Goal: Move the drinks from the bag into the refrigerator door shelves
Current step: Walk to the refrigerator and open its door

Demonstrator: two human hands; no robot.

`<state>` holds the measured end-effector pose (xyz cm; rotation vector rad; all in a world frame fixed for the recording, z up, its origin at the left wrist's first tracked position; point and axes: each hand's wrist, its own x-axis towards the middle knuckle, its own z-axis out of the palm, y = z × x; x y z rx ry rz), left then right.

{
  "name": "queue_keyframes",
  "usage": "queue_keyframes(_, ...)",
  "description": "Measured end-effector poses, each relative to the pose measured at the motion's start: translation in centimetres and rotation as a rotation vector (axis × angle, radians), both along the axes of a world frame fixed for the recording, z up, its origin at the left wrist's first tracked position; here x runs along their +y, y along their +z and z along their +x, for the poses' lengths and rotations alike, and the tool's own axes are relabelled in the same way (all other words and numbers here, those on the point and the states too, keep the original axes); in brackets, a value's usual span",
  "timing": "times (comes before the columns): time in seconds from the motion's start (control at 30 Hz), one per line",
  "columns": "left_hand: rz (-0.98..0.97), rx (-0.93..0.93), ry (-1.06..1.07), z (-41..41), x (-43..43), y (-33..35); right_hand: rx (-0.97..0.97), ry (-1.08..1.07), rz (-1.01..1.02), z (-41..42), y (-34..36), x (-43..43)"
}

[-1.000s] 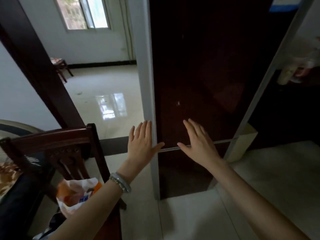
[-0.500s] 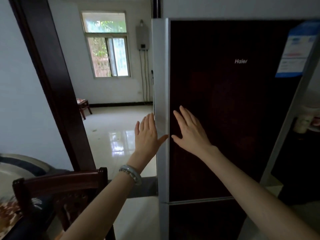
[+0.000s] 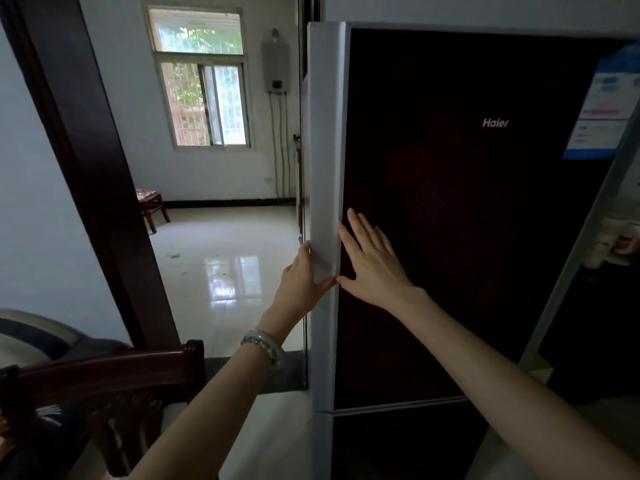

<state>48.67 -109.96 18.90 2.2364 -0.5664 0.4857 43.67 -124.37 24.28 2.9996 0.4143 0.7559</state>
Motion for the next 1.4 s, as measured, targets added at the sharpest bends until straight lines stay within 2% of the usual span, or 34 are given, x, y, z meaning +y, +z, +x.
queue_keyframes(0.1,-0.069,0.078,0.015,0.0,-0.1,-0.1,0.019,0.008,0.023,-0.2,-0.2,0.3)
queue_keyframes(0.27,-0.132,0.092,0.024,-0.1,-0.1,0.0,0.108,0.003,0.029,-0.9,-0.4,0.1)
queue_keyframes(0.37,-0.117,0.09,0.026,-0.4,0.1,0.1,0.173,-0.002,0.045,-1.7,-0.8,-0.3)
queue_keyframes(0.5,-0.134,0.016,0.002,-3.3,0.2,-0.6,0.121,0.014,0.021,-4.5,-1.7,-0.7)
queue_keyframes(0.67,-0.162,-0.119,-0.105,-9.5,0.2,-1.9,0.048,0.048,0.089,-10.1,-2.9,-1.2)
queue_keyframes(0.93,0.025,-0.332,-0.215,-20.1,-1.4,-4.0,0.006,0.101,0.247,-21.3,-4.0,-4.0)
queue_keyframes(1.13,0.038,-0.297,-0.381,-27.3,-5.8,-4.3,-0.012,0.071,0.35,-30.1,-4.9,-8.1)
queue_keyframes(1.4,0.09,-0.352,-0.575,-34.9,-13.7,-5.2,0.042,-0.056,0.399,-40.5,-5.3,-15.0)
